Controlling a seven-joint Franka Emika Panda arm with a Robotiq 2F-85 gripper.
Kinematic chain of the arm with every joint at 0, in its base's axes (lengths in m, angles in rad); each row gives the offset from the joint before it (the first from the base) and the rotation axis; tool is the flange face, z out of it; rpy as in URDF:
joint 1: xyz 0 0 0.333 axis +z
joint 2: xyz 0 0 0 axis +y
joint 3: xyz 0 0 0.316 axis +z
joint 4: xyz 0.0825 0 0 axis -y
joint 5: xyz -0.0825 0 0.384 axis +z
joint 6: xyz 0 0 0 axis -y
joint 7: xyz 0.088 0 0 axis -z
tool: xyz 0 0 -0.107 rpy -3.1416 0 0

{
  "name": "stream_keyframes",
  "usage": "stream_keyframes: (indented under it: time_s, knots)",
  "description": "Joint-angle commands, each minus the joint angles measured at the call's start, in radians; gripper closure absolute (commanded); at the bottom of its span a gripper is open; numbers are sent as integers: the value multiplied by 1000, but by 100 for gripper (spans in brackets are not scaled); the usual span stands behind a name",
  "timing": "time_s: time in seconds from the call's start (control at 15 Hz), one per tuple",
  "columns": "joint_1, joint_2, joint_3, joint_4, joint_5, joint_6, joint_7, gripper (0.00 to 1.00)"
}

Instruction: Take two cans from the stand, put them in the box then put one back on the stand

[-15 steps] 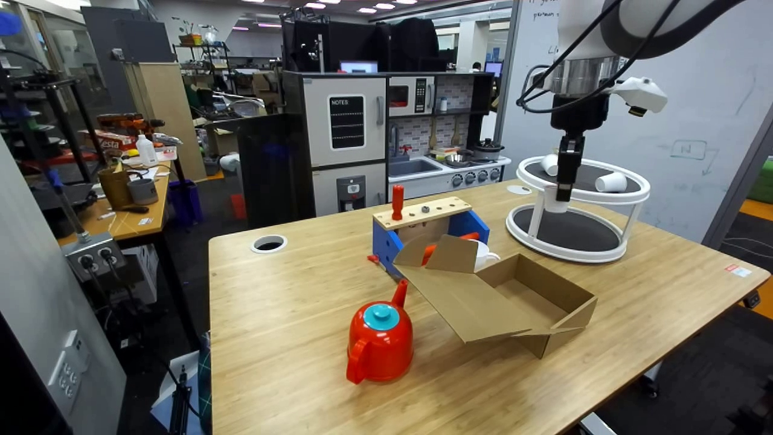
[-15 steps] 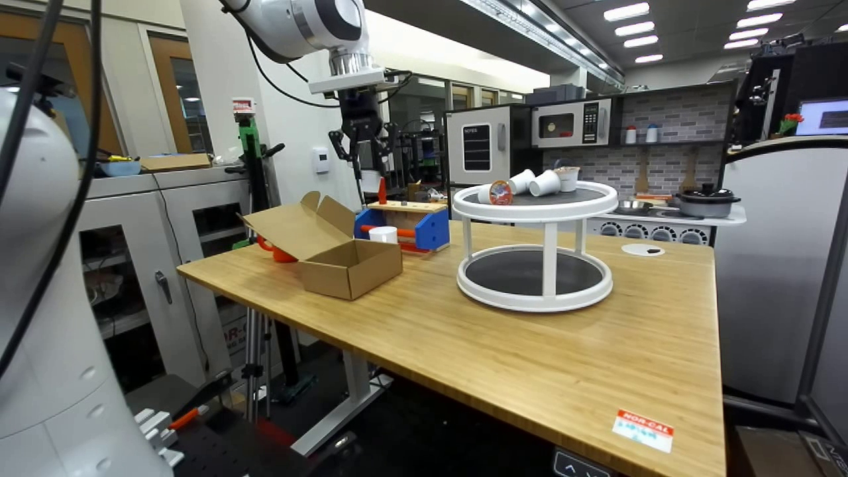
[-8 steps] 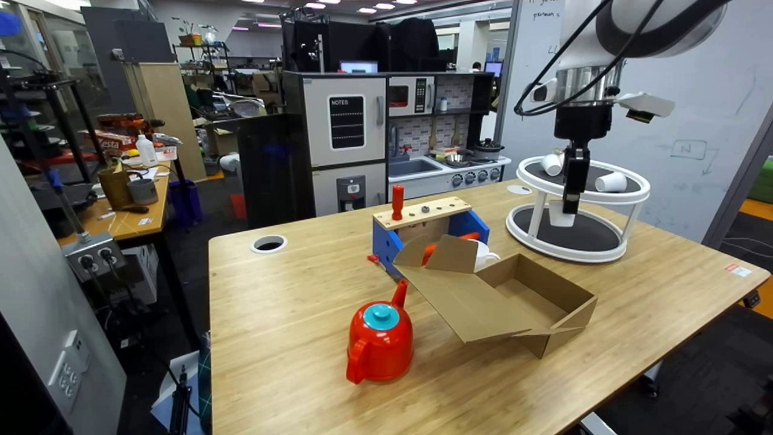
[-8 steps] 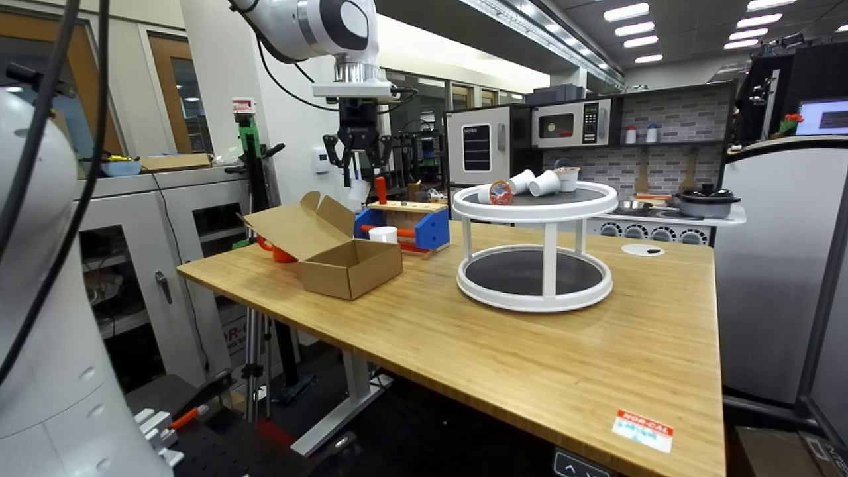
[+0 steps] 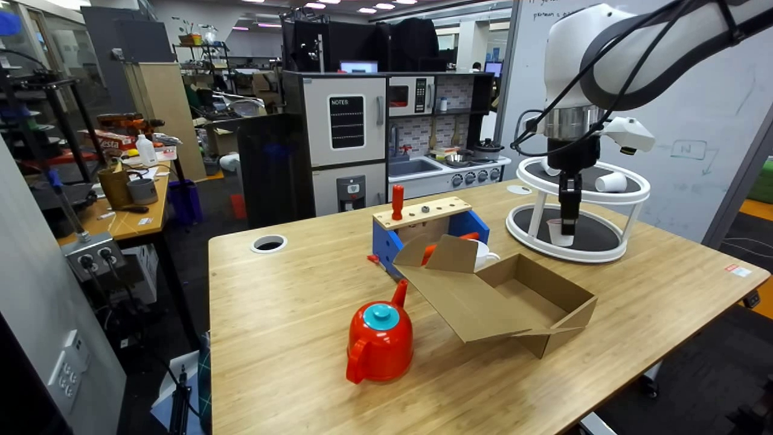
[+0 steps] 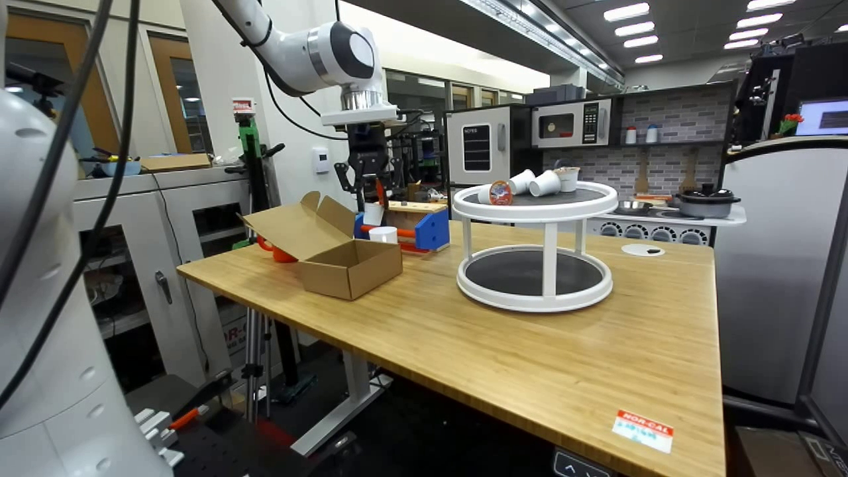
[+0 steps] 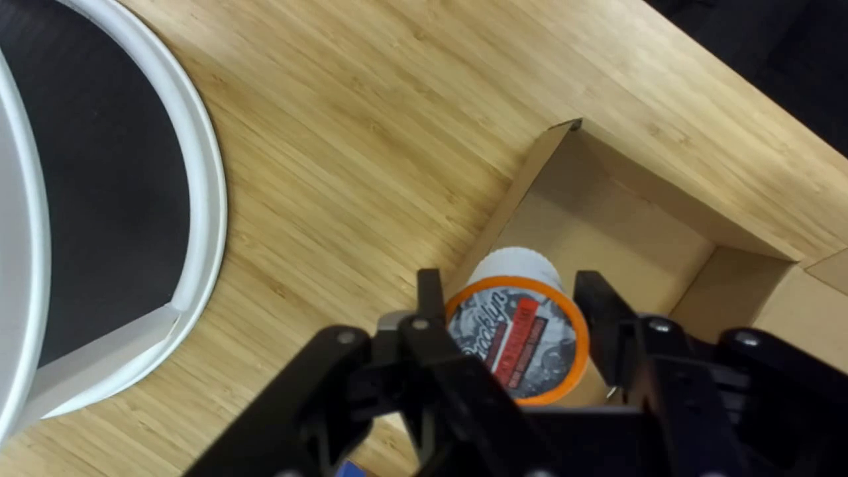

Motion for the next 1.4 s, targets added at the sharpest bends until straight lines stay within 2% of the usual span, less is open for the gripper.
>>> stream_keyframes:
  time_s: [0.0, 0.4, 0.8, 1.33]
  knots:
    - [7, -27, 18, -18, -17, 29, 21, 73]
    - [22, -53, 46, -56, 1, 74, -3, 73]
    - [32, -31, 61, -87, 14, 66, -8, 73]
    - [62, 28, 91, -73, 16, 80, 27, 73]
